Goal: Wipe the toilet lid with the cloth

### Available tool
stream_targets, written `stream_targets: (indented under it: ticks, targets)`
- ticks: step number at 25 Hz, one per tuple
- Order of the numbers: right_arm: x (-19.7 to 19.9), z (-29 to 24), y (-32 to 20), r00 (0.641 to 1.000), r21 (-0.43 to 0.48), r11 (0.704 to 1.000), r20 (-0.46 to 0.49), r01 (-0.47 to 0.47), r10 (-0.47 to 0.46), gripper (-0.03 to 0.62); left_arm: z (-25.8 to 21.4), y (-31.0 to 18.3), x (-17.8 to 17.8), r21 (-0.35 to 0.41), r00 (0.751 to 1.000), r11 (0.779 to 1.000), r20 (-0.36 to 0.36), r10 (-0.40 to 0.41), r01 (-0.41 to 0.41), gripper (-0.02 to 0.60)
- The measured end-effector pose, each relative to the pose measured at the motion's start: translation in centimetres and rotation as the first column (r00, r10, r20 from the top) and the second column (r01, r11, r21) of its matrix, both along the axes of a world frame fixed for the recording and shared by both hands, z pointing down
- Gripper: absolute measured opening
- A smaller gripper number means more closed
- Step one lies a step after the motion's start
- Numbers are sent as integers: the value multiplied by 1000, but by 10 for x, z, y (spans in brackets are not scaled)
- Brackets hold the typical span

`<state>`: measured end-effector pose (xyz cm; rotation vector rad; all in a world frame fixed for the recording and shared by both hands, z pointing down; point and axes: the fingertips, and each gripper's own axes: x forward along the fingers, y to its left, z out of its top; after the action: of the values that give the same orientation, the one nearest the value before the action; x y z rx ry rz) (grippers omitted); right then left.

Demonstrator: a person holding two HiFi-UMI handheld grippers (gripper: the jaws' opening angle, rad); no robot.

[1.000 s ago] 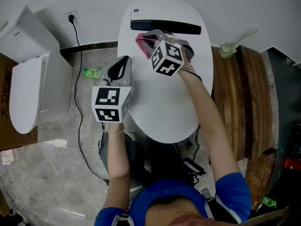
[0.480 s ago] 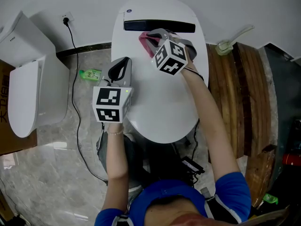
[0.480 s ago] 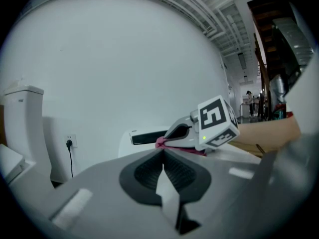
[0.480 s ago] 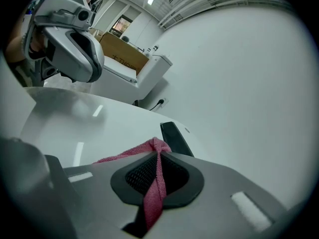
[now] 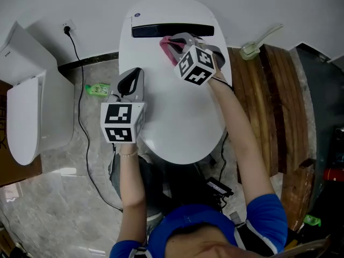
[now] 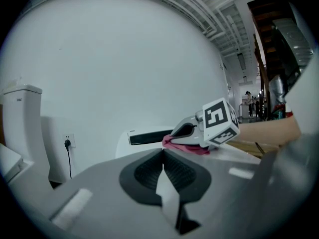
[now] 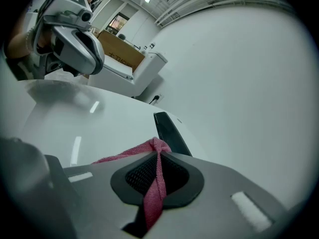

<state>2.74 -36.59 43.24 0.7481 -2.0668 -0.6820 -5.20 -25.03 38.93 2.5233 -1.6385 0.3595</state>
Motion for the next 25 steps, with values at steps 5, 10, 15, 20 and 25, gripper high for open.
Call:
stream_targets:
  ticks: [5, 10, 15, 20, 25]
  targets:
    - [23, 1, -5, 999, 3, 999, 9, -37, 37, 14, 1, 0, 2, 2, 1000, 1000, 1, 9, -9, 2]
    - [40, 1, -8, 998, 5, 998, 17, -62, 62, 14, 3, 0, 4, 0, 1000, 1000, 8, 10, -10, 2]
    - [53, 1, -9, 997, 2, 997, 23, -76, 76, 14, 4, 1, 5, -7, 1000, 1000, 9, 9, -9, 2]
    - [73, 1, -13, 993, 1, 994, 35, -110, 110, 14, 3, 1, 4, -1, 1000, 1000, 10, 14, -13, 2]
    - [101, 1, -16, 985, -1, 987, 55, -162, 162, 14, 1, 2, 5, 1, 1000, 1000, 6, 16, -16, 2]
